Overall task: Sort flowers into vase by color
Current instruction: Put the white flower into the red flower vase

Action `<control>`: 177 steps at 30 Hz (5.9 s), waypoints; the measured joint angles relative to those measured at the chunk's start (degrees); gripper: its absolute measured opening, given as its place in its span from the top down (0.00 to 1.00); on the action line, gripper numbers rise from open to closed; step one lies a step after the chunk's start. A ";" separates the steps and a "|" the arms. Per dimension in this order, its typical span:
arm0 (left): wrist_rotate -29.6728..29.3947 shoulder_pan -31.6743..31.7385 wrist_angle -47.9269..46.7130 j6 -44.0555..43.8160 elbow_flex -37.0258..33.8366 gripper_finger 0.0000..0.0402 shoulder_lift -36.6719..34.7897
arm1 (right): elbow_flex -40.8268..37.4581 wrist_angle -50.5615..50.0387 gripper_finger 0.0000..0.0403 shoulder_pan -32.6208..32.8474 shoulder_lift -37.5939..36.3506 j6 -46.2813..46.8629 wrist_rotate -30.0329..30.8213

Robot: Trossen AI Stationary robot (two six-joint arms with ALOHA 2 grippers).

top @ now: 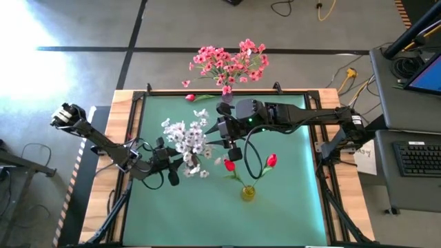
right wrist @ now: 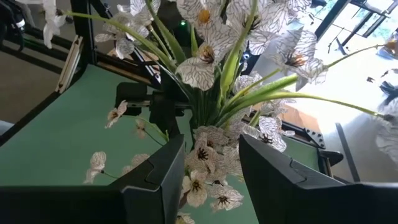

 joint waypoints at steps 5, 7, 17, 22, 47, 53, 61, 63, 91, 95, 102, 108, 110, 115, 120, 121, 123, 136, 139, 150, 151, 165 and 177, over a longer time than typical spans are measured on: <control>0.00 0.00 0.00 0.03 0.00 0.74 0.00 | 0.00 0.00 0.64 0.00 0.00 0.10 0.00; 0.00 0.00 0.00 0.03 0.00 0.74 0.00 | 0.00 0.00 0.64 0.00 0.00 0.11 0.00; 0.00 0.00 0.00 0.03 0.00 0.74 0.00 | 0.00 0.00 0.64 0.00 0.00 0.11 0.00; 0.00 0.00 0.00 0.03 0.00 0.74 0.00 | 0.00 0.00 0.64 0.00 0.00 0.00 0.00; -0.50 0.00 -0.04 -0.38 0.00 0.69 0.00 | -0.02 0.00 0.64 0.00 0.00 -0.09 0.00; -0.68 0.00 -0.16 -0.38 0.00 0.60 0.00 | -0.02 0.00 0.64 0.00 0.00 -0.04 0.00; 1.94 0.00 -1.80 -0.38 0.00 0.55 0.00 | -0.02 0.00 0.64 0.00 0.00 0.09 -0.02; 2.39 0.00 -1.87 -0.38 0.00 0.55 0.00 | -0.02 0.00 0.64 0.00 0.01 0.09 0.00; 2.32 0.00 -1.75 -4.34 0.00 0.55 -0.67 | -0.02 0.00 0.64 0.00 0.00 0.09 0.00; 2.38 -0.02 -1.75 -5.31 0.00 0.55 -1.26 | -0.02 -0.02 0.64 0.00 0.02 0.09 0.00; 2.42 -0.04 -2.05 -5.96 0.86 0.55 -1.86 | -0.02 -0.02 0.64 0.00 0.02 0.09 0.00; 2.40 -0.04 -3.58 -5.19 2.23 0.55 -1.90 | -0.02 -0.04 0.64 0.00 0.02 0.11 0.00; 2.29 -0.04 -5.47 -4.99 2.71 0.55 -1.90 | -0.02 -0.04 0.64 0.00 0.02 0.13 0.00; 2.23 -0.04 -9.38 -3.93 3.84 0.55 -1.90 | -0.02 -0.30 0.64 0.00 0.02 0.99 0.00; 2.21 -0.15 -11.70 -4.42 4.78 0.55 -1.90 | -0.02 -0.57 0.64 0.00 0.02 0.98 0.00; 2.19 -0.21 -12.23 -4.71 5.04 0.55 -1.90 | -0.02 -0.56 0.64 0.00 0.02 0.99 0.00; 2.21 -0.31 -13.51 -4.92 5.78 0.55 -1.90 | -0.02 -0.56 0.64 0.00 0.02 1.00 0.00; 2.29 -0.39 -27.53 -13.81 11.33 0.55 -1.90 | -0.02 -0.55 0.64 0.00 0.02 0.90 0.00; 2.28 -0.39 -28.44 -13.81 11.94 0.55 -1.90 | -0.02 -0.55 0.64 0.00 0.02 0.87 0.00; 2.21 -0.37 -28.79 -13.82 11.93 0.55 -1.90 | -0.02 -0.90 0.64 -0.13 0.02 -1.07 0.57; 2.21 -0.37 -28.78 -13.83 11.93 0.55 -1.90 | -0.02 -0.89 0.64 -0.25 0.02 -1.16 0.55; 2.17 -0.31 -28.70 -13.50 11.93 0.55 -1.90 | -0.02 -2.80 0.64 -0.50 0.00 -0.50 0.55; 2.15 -0.31 -28.70 -13.45 11.90 0.55 -1.90 | -0.02 -4.77 0.64 -0.50 -0.04 -0.87 0.55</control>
